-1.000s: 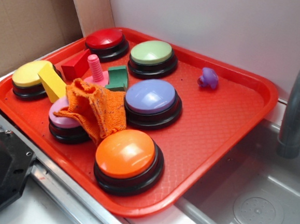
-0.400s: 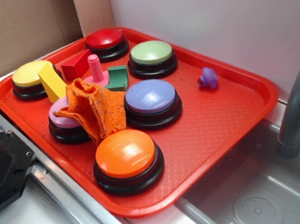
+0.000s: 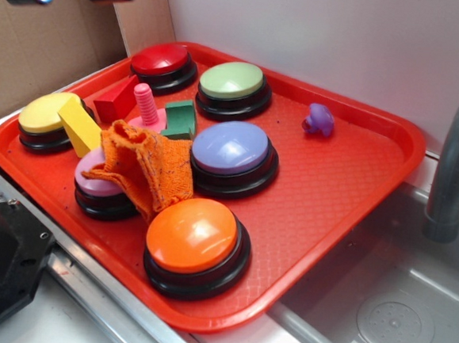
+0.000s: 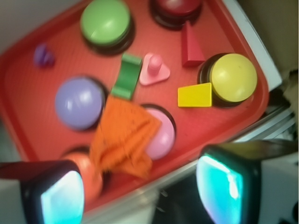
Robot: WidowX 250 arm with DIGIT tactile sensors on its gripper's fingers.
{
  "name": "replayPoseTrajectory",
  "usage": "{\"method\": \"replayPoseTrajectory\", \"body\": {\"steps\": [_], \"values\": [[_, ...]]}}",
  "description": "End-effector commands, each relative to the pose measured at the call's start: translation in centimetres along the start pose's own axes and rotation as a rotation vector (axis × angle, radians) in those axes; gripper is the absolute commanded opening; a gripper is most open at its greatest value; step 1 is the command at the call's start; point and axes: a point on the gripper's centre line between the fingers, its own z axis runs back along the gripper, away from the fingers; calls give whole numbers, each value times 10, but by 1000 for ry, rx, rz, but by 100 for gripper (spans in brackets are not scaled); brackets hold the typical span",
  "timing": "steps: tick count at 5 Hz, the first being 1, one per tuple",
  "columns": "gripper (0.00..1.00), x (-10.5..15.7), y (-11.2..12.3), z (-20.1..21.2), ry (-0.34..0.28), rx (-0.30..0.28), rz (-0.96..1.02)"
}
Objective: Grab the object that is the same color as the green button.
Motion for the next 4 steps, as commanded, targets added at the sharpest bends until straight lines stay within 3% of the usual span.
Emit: {"method": "replayPoseTrajectory", "body": {"steps": [1,4], "values": [[100,40,-6,-40,-70,14,267],[100,59,-6,-101,-44,50,518]]}}
